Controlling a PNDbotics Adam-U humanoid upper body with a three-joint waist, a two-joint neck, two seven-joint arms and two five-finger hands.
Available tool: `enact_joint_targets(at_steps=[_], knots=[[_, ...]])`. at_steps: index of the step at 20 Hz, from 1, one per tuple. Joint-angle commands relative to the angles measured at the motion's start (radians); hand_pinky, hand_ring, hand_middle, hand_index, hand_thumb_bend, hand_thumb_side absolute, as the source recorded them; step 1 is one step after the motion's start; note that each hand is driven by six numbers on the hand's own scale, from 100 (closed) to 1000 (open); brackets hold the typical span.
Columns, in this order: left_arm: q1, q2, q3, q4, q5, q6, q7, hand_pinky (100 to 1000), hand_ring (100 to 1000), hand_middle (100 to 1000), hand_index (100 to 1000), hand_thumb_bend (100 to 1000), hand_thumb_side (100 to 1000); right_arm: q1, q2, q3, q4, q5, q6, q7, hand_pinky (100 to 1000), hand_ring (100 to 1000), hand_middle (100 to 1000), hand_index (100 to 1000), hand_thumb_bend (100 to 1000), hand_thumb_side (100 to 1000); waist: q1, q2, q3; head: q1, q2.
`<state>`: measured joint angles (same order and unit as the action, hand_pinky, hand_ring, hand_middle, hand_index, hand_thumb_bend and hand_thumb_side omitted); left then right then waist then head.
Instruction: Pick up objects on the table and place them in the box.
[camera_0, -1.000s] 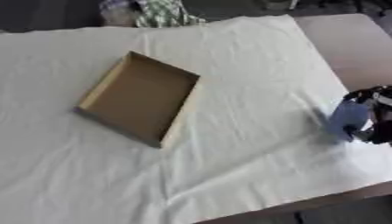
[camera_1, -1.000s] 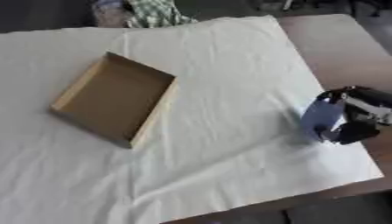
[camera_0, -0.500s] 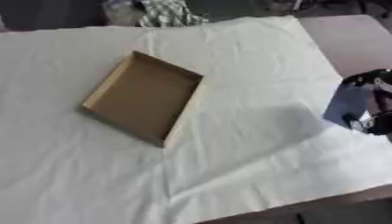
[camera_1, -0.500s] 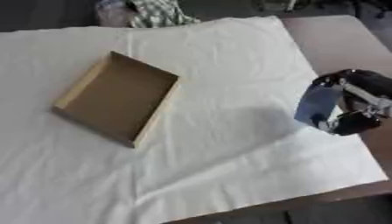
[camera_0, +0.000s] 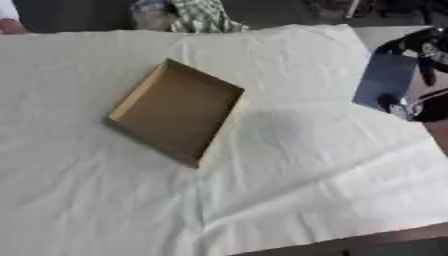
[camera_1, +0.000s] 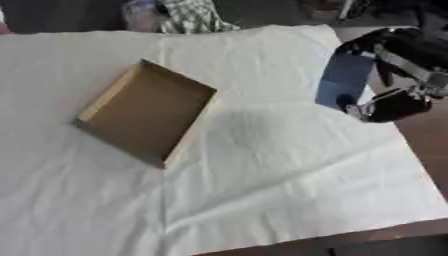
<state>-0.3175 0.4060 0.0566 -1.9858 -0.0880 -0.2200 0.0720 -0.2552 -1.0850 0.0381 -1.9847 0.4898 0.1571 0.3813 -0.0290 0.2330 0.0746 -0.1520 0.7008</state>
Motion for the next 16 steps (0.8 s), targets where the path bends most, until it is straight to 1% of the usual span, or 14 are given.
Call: enact_joint_targets(at_steps=[1,4,9,12,16], knots=[[-0.015,0.012,-0.002,-0.014,0.008,-0.002,-0.006,598,682,545,691,366,646,-0.073,-0.034,0.025,-0.015,-0.024,-0.01,0.037,601,346,455,713,216,238,-0.002,-0.02,0.007,-0.002,-0.007],[-0.017,0.011,-0.004,-0.014,0.011,-0.002,-0.009,598,682,545,691,366,646,-0.163,-0.008,0.061,-0.01,-0.035,-0.013,0.076,599,341,452,709,205,239,-0.006,-0.023,0.017,-0.002,-0.007],[-0.021,0.007,-0.008,-0.014,0.016,-0.002,-0.015,598,682,546,691,367,645,-0.316,0.059,0.131,0.038,-0.036,-0.031,0.14,597,338,451,700,188,249,-0.01,-0.027,0.03,-0.006,-0.003],[-0.025,0.005,-0.01,-0.014,0.019,-0.003,-0.018,599,682,547,691,368,644,-0.402,0.115,0.172,0.077,-0.024,-0.048,0.173,597,337,450,697,181,253,-0.012,-0.029,0.038,-0.013,0.0],[-0.028,0.002,-0.011,-0.014,0.023,-0.004,-0.019,599,682,548,691,369,643,-0.497,0.191,0.22,0.132,0.003,-0.072,0.205,595,334,448,689,177,255,-0.014,-0.031,0.047,-0.019,0.004]])
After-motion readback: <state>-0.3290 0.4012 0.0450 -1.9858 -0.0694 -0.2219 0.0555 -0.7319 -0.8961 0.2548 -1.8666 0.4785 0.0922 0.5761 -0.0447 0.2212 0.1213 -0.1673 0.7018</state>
